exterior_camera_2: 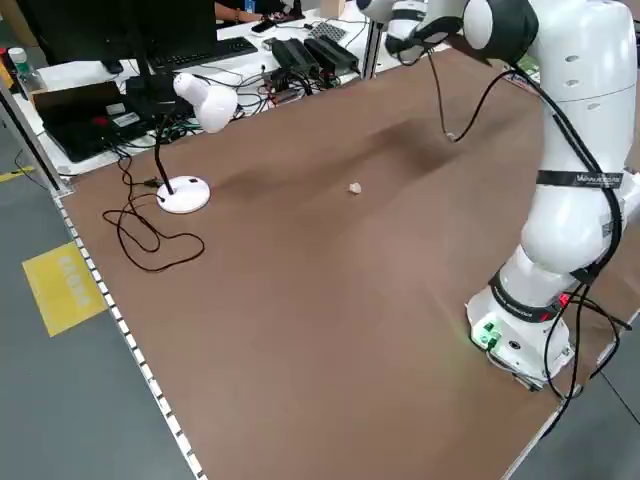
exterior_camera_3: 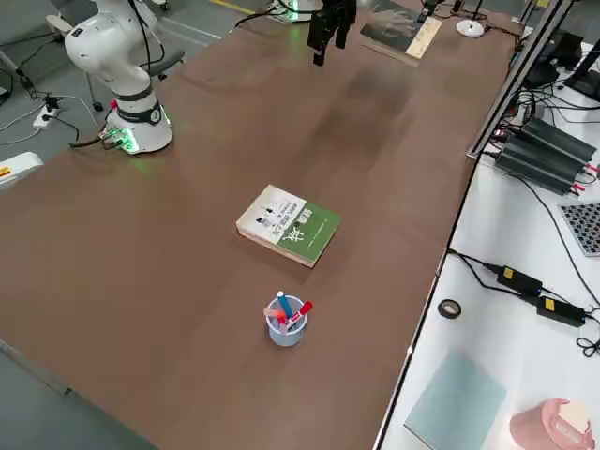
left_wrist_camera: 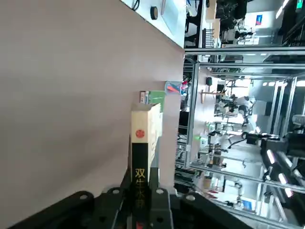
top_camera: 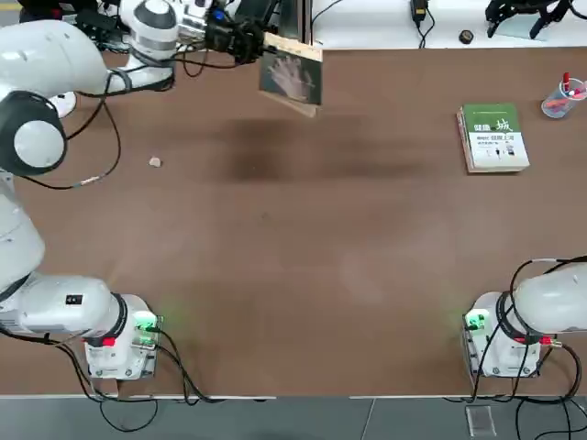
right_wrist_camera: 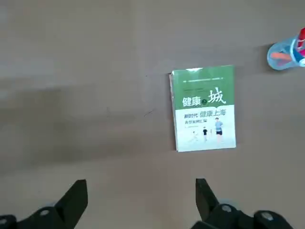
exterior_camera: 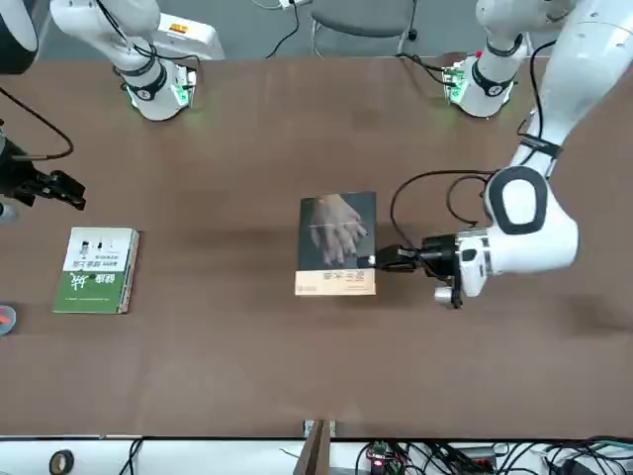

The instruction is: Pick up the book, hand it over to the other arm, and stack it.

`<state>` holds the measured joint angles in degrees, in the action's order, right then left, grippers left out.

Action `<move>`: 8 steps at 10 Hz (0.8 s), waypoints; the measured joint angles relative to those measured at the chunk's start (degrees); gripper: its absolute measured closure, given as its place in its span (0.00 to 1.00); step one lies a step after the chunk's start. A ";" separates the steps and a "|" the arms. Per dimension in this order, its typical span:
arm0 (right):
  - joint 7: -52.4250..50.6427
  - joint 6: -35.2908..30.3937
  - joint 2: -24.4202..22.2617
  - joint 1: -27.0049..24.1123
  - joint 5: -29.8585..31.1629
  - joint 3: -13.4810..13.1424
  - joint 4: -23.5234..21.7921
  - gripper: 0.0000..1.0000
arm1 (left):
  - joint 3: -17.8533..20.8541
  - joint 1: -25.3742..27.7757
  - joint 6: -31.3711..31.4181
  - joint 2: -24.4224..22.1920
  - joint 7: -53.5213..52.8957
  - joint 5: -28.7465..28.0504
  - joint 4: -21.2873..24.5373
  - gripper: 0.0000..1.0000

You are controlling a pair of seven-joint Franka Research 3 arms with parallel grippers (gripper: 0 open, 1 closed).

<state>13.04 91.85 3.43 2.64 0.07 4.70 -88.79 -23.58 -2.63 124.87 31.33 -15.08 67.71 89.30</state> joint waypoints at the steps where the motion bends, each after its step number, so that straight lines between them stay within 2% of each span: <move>1: 0.00 -0.56 0.00 -0.19 -1.61 -0.08 0.00 0.00 | -0.01 -1.55 2.10 0.20 1.11 0.45 -0.48 0.99; 4: -0.14 -1.64 0.00 -2.33 -8.79 -0.26 -0.01 0.00 | 0.00 -5.31 7.34 0.97 2.94 2.03 -1.45 0.99; 8: -1.59 -4.80 0.82 -7.20 -21.12 -0.55 -0.53 0.00 | 0.02 -8.51 10.08 3.76 3.20 4.03 -3.97 0.99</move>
<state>11.45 87.05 4.25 -4.57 -21.05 4.15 -89.32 -23.56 -11.14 134.96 35.08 -11.88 71.74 85.33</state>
